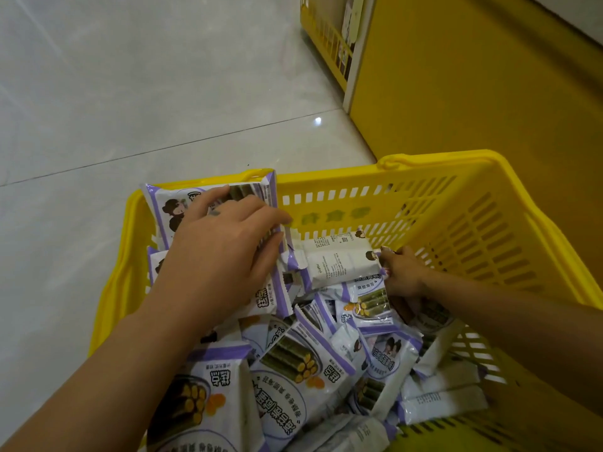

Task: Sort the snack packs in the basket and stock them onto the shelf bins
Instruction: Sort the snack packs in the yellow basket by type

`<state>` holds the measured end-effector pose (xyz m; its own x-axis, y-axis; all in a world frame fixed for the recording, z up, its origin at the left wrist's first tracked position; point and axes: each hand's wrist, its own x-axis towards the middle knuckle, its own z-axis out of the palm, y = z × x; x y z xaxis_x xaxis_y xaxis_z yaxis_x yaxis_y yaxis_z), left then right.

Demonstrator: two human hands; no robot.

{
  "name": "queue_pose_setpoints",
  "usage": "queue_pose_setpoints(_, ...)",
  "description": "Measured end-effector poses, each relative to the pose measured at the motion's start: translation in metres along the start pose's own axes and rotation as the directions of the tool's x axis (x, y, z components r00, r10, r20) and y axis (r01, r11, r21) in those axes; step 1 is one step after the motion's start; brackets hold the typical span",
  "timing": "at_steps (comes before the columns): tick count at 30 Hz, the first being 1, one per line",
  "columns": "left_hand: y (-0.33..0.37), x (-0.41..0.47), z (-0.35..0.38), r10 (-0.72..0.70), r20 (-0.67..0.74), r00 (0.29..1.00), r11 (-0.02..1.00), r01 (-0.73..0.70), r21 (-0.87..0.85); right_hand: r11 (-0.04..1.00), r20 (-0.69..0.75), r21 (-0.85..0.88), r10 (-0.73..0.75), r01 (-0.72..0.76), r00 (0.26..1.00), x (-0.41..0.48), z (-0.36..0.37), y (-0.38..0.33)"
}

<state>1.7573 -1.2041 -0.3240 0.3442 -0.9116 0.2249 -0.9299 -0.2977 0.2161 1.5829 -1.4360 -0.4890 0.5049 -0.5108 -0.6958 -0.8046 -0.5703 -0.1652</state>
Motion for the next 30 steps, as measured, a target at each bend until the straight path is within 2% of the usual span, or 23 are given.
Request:
queue_pose_setpoints(5, -0.002, 0.0, 0.003, 0.016, -0.035, 0.999, 1.0, -0.017, -0.005, 0.929, 0.037, 0.37, -0.03, 0.014, 0.999, -0.009, -0.014, -0.001)
queue_pose_setpoints(8, -0.004, 0.0, 0.004, 0.023, -0.039, 0.999, 1.0, -0.023, 0.0, 0.908, -0.042, 0.414, -0.044, 0.057, 0.998, -0.025, -0.019, 0.003)
queue_pose_setpoints(10, -0.004, 0.0, 0.003, 0.026, -0.028, 0.999, 1.0, -0.026, -0.005, 0.927, -0.154, 0.365, -0.032, 0.088, 0.987, -0.038, -0.026, 0.005)
queue_pose_setpoints(14, 0.0, -0.002, -0.003, 0.016, -0.01, 1.0, 0.999, -0.017, -0.032, 0.989, -0.44, 0.095, -0.059, 0.112, 0.896, -0.068, -0.045, 0.009)
queue_pose_setpoints(18, 0.008, -0.008, -0.017, -0.026, 0.005, 1.0, 0.995, 0.026, -0.095, 0.988, -0.502, 0.049, -0.104, 0.148, 0.859, -0.109, -0.07, 0.006)
queue_pose_setpoints(21, 0.017, -0.015, -0.027, -0.068, 0.082, 0.994, 0.962, 0.087, -0.259, 0.957, -0.534, 0.045, -0.221, 0.288, 0.816, -0.146, -0.096, -0.012)
queue_pose_setpoints(23, 0.022, -0.023, -0.034, -0.062, 0.134, 0.989, 0.919, 0.109, -0.379, 0.886, -0.525, 0.12, -0.326, 0.448, 0.786, -0.174, -0.108, -0.038)
queue_pose_setpoints(26, 0.022, -0.034, -0.045, -0.075, 0.204, 0.976, 0.821, 0.177, -0.543, 0.717, -0.503, 0.277, -0.459, 0.64, 0.732, -0.21, -0.111, -0.092)
queue_pose_setpoints(28, 0.015, -0.039, -0.054, -0.103, 0.21, 0.972, 0.734, 0.216, -0.644, 0.603, -0.465, 0.388, -0.525, 0.697, 0.713, -0.221, -0.104, -0.131)
queue_pose_setpoints(30, 0.0, -0.043, -0.065, -0.153, 0.191, 0.97, 0.694, 0.243, -0.678, 0.511, -0.451, 0.498, -0.538, 0.701, 0.712, -0.221, -0.095, -0.164)
